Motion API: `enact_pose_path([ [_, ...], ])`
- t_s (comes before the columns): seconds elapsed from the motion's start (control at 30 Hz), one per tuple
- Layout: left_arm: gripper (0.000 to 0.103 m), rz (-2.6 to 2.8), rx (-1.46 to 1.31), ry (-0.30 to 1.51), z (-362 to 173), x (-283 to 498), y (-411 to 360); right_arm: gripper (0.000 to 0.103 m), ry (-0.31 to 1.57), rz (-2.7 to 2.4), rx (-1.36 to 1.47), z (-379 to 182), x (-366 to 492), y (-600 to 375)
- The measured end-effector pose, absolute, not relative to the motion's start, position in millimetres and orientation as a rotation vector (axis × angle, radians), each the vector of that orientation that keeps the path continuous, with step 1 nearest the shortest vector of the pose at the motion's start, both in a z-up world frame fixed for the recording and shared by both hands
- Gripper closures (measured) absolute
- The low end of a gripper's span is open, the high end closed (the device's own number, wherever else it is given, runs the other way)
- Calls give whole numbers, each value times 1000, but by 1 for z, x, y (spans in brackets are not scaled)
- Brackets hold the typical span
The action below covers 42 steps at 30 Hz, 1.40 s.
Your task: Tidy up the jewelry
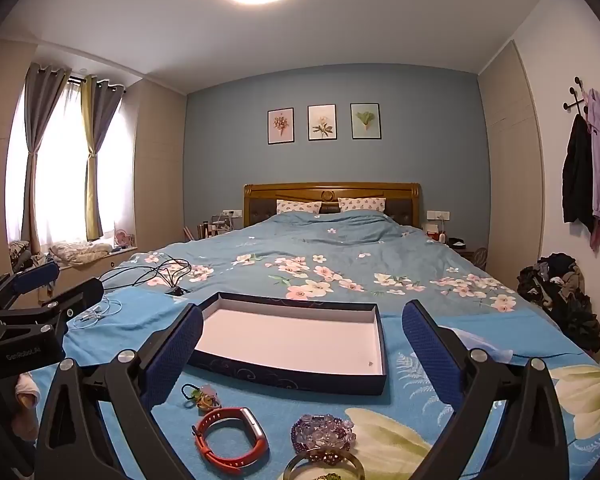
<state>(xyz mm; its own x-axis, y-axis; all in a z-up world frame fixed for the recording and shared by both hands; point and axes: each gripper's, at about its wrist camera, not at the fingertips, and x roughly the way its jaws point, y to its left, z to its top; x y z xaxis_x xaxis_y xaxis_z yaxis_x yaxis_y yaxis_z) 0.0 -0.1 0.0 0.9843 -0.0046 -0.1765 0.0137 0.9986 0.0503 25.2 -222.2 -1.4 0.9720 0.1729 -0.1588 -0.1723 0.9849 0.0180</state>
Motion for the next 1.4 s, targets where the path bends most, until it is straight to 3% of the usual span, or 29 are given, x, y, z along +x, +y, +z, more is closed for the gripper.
enact_pose_path([
  [1.4, 6, -15, 49, 147, 10, -11, -2, 7, 152, 193, 19, -5, 26, -226],
])
